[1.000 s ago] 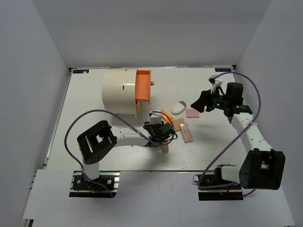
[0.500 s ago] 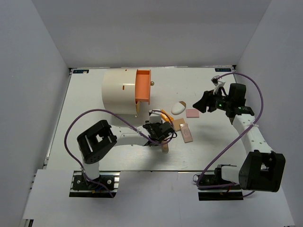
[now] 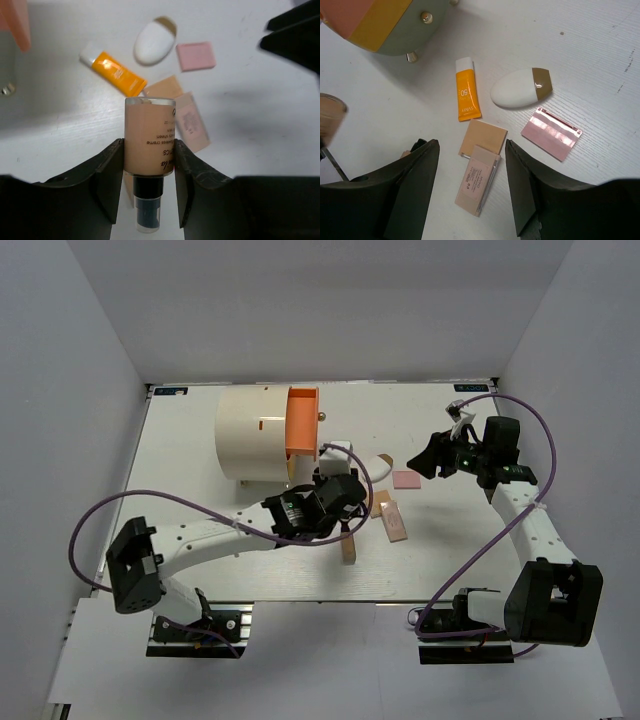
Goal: Organize the makeup
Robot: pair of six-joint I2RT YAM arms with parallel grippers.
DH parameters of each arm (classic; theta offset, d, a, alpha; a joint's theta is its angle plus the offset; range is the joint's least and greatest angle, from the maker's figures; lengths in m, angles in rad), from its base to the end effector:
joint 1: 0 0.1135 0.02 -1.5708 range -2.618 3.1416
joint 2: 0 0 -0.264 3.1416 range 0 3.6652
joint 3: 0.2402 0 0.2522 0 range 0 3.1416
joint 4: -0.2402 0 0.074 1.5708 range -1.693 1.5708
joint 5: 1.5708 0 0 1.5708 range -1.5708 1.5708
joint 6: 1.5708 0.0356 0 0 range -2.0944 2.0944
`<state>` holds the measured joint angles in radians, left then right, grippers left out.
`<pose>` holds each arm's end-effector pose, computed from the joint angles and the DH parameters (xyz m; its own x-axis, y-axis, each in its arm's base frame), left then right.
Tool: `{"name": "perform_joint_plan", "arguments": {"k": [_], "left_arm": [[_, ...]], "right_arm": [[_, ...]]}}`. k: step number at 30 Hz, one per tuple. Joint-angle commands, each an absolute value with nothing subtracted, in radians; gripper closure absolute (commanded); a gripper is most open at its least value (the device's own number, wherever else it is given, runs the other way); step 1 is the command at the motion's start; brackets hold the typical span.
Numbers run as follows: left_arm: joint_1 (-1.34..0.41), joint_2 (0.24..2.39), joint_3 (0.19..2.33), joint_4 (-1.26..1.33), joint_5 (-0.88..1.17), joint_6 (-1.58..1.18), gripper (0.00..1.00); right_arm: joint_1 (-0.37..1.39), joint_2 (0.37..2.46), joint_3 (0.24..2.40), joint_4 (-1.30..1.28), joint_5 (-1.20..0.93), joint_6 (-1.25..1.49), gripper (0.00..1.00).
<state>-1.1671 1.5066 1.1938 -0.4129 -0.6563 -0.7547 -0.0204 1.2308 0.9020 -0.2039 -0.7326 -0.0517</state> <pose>0.1500 -0.2959 0.2908 -0.5662 -0.0562 -0.8224 0.2215 0.9506 -0.2175 0.2701 0.0183 0.2890 -0.4781 -0.0287 -0.8778 -0.5863 0.7546 0.2947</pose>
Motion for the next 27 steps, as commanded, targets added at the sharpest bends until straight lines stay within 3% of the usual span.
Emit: {"name": "perform_joint_plan", "arguments": {"k": [1,15,27], "left_arm": [[-1.172,1.416,1.277,-0.413,-0.666,-0.680,0.97],[-1.108,1.350,1.508,-0.356,-0.960,-0.411,0.97],[-0.862,1.520,1.658,-0.396,-0.850,-0.341,0.96]], "right_arm": [[-0.028,1.201,0.904,-0.175,-0.755,-0.043,0.39],[-0.029,1.201,0.904,-0.175,-0.765,-0.038,0.40],[-0.029,1.198,0.905,-0.176,-0.770,-0.034,0.40]]}}
